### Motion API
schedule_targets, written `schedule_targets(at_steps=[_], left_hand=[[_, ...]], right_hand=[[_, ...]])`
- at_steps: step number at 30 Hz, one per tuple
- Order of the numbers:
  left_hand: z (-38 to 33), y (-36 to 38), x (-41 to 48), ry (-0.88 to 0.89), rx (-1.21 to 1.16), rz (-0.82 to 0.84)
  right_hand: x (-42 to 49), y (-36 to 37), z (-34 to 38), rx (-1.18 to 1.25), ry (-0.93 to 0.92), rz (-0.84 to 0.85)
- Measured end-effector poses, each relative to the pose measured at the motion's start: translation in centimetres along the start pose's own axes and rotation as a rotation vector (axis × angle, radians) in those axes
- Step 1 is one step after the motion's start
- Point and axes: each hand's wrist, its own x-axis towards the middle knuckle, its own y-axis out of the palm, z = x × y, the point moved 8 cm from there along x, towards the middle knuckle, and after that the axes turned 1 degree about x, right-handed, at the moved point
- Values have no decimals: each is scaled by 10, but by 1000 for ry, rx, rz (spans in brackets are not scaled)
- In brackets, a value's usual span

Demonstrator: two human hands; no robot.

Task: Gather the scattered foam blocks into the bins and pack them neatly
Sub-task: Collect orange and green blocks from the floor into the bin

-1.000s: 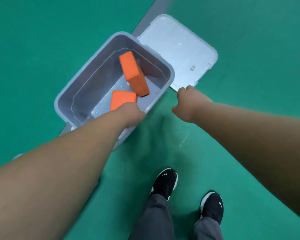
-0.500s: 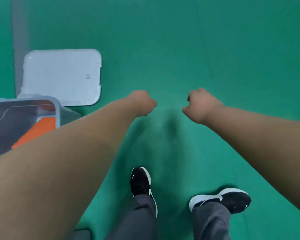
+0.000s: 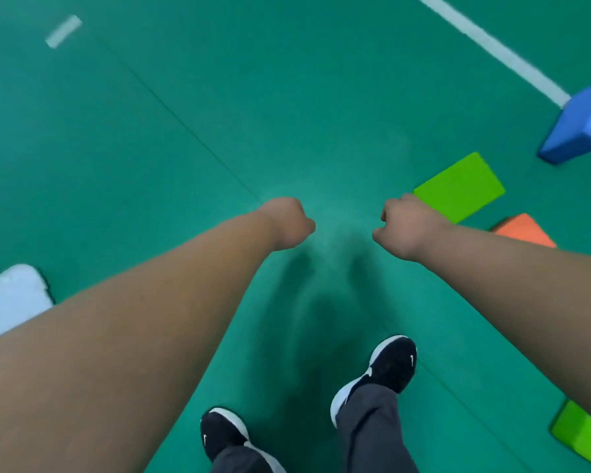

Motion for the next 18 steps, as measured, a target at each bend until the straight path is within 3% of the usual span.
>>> schedule_targets(at_steps=[9,18], left_hand=[[-248,8,99,135,233,76],[-410,88,210,263,527,74]], right_hand=[[8,-51,-248,206,198,4],[16,10,-429,340,461,58]])
